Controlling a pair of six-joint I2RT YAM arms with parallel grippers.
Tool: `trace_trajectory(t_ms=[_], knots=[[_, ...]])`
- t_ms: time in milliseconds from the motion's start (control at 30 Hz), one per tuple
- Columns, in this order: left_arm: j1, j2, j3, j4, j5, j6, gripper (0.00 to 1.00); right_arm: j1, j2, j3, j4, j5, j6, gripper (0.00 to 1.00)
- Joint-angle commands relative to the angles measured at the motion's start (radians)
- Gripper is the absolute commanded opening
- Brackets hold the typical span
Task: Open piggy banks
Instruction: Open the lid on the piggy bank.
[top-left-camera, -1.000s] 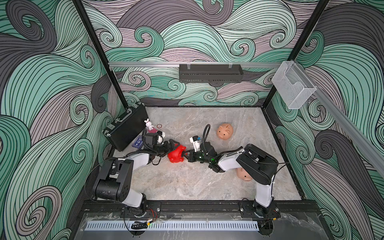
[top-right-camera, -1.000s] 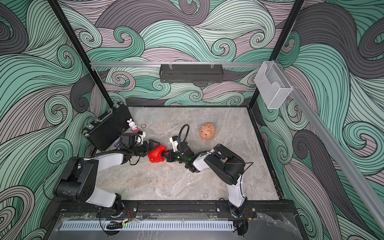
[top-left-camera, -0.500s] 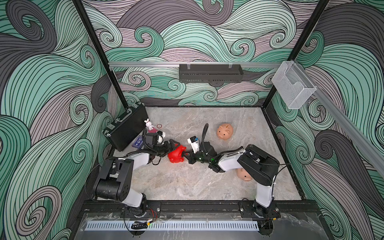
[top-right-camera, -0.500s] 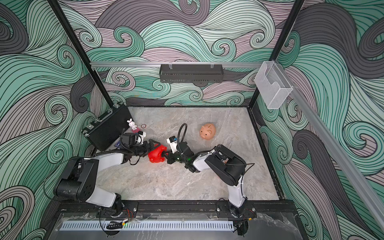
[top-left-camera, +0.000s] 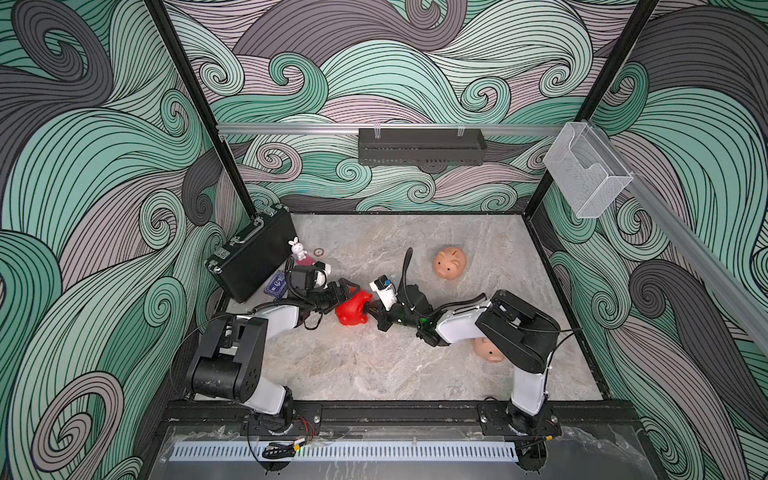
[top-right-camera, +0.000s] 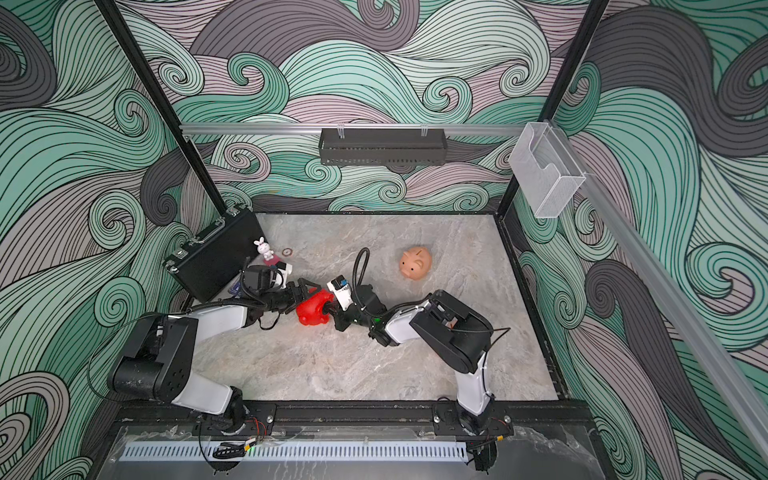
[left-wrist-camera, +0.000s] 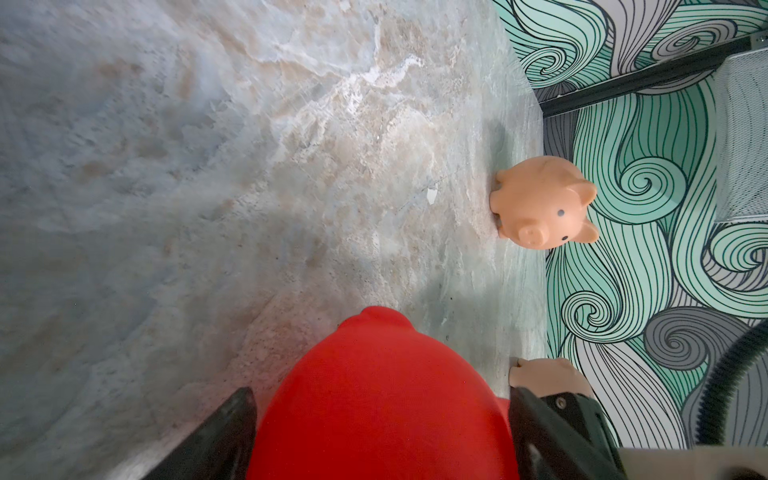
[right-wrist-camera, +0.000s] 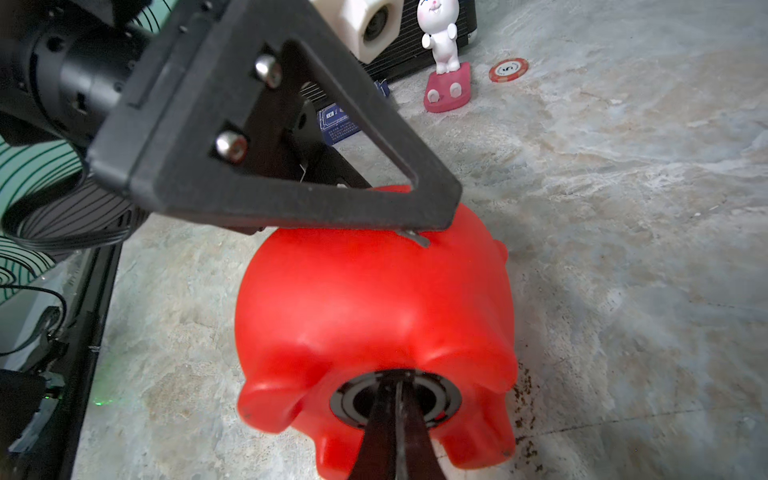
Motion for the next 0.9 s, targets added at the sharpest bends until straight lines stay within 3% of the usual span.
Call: trace_trajectory(t_ms=[0, 500, 867], knots=[[-0.014, 0.044, -0.025, -0.157, -0.01, 0.029, 0.9, 0.023, -0.021, 0.029, -0.04, 0.029, -0.094, 0.0], [-0.014, 0.039, -0.022, -0.166, -0.018, 0.032, 0.9, 0.023, -0.042, 0.001, -0.025, -0.011, -0.196, 0.0], [-0.013, 0.043, -0.021, -0.169, -0.021, 0.033, 0.9, 0.02, -0.074, -0.055, 0.04, -0.012, -0.183, 0.0]])
